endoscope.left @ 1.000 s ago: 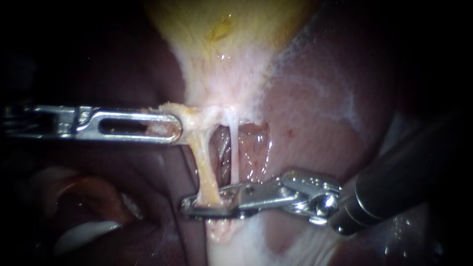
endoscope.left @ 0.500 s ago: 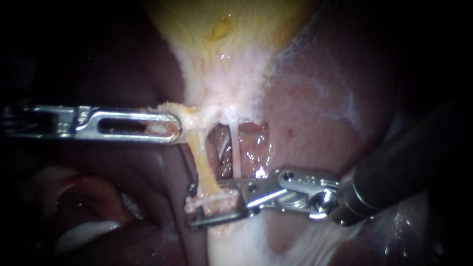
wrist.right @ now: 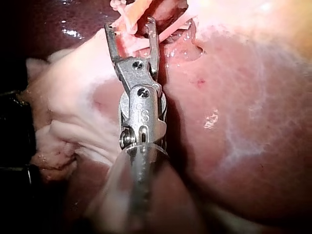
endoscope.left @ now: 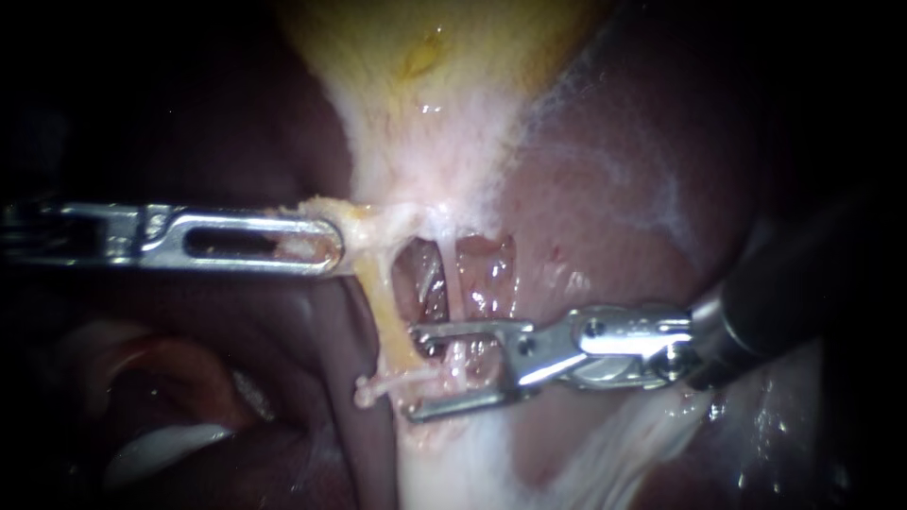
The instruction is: Going back first clip left tube
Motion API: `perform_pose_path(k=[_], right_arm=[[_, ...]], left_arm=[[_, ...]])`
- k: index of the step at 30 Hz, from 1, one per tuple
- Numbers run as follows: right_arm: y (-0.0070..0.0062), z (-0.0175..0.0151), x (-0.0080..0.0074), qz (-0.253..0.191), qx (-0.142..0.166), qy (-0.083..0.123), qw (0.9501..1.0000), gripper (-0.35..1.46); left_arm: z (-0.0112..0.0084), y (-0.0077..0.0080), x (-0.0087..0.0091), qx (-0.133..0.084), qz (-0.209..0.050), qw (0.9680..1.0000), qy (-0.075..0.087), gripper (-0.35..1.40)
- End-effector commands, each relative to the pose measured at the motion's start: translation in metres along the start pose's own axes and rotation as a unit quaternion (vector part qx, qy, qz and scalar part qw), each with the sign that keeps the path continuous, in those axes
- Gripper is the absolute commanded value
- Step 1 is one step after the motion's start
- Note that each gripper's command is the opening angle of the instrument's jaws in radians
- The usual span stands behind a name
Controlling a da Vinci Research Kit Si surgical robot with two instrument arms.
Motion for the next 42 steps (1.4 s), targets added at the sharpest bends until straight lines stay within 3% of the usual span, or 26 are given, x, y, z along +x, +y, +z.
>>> perform_pose_path(k=[1, 5, 14, 25, 32, 42], right_arm=[[0.0001, -0.0007, 0.0004, -0.004, 0.000, 0.000, 1.0000, 0.50], [0.0005, -0.0040, 0.0022, -0.015, -0.004, 0.002, 0.9999, 0.50], [0.0009, -0.0100, 0.0047, -0.028, -0.018, 0.002, 0.9994, 0.50], [0.0008, -0.0117, 0.0057, -0.031, -0.019, 0.002, 0.9993, 0.50], [0.0006, -0.0118, 0.0058, -0.031, -0.019, 0.002, 0.9993, 0.50], [0.0007, -0.0124, 0.0060, -0.033, -0.018, 0.002, 0.9993, 0.50]], left_arm=[[0.0000, 0.0000, 0.0000, 0.000, 0.000, 1.0000, 0.000, -0.35], [-0.0001, 0.0000, 0.0000, 0.000, 0.000, 1.0000, 0.000, -0.35], [-0.0001, 0.0000, 0.0000, 0.000, 0.000, 1.0000, 0.000, -0.35], [0.0003, 0.0002, 0.0000, -0.001, 0.000, 1.0000, -0.001, -0.35], [0.0029, 0.0016, 0.0009, -0.004, 0.005, 1.0000, -0.007, -0.35], [0.0073, 0.0038, 0.0008, -0.004, 0.006, 1.0000, -0.001, -0.35]])
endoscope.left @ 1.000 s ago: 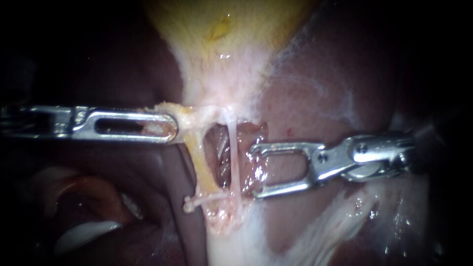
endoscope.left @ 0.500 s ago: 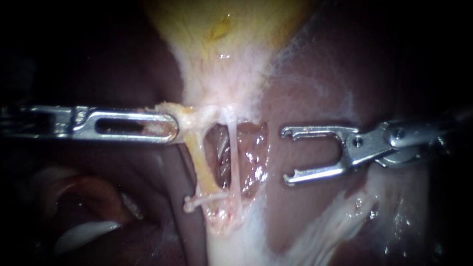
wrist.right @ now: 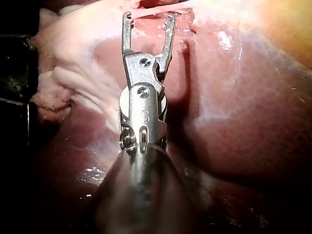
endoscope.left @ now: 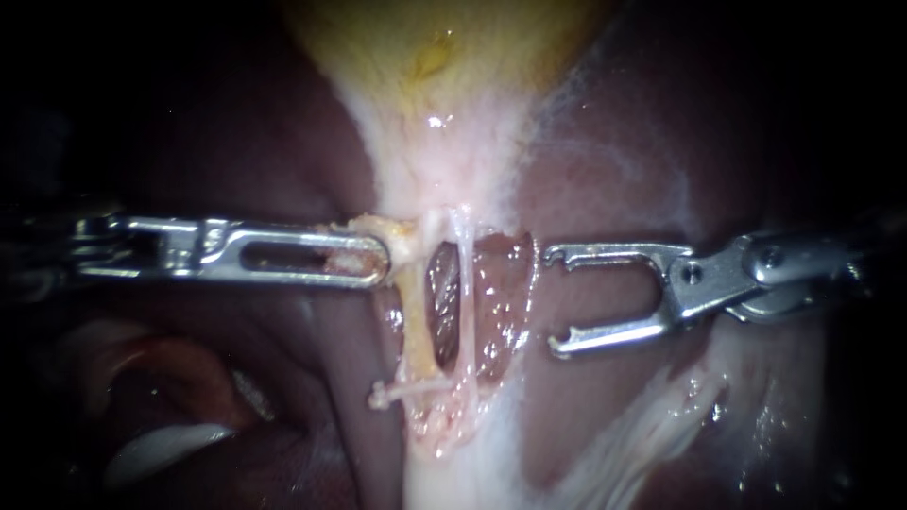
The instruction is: Going back first clip left tube
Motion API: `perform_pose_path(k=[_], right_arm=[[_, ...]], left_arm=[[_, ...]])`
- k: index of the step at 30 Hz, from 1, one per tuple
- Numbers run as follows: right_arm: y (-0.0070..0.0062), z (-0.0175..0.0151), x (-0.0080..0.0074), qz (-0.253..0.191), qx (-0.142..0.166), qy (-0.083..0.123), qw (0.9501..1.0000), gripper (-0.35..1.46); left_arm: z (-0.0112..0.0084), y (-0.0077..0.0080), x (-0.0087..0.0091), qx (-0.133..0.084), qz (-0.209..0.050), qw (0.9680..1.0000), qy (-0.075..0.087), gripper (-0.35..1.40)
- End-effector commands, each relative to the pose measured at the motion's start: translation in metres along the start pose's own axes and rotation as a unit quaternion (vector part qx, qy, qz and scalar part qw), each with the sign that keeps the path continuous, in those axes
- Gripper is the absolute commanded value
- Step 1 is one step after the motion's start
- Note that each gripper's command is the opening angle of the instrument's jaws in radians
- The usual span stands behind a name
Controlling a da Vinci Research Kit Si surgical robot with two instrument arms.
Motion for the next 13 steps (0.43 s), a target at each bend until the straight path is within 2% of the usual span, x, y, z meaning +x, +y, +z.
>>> perform_pose_path(k=[1, 5, 13], right_arm=[[0.0000, 0.0000, 0.0000, 0.000, 0.000, 0.000, 1.0000, 0.50], [0.0000, 0.0000, 0.0000, 0.000, 0.000, 0.000, 1.0000, 0.50], [0.0000, -0.0001, 0.0004, -0.002, 0.000, 0.000, 1.0000, 0.50]], left_arm=[[0.0003, 0.0001, 0.0000, 0.000, -0.001, 1.0000, 0.002, -0.35], [0.0013, 0.0004, 0.0003, 0.000, -0.002, 1.0000, 0.006, -0.35], [0.0013, 0.0005, 0.0003, -0.001, -0.002, 1.0000, 0.007, -0.35]])
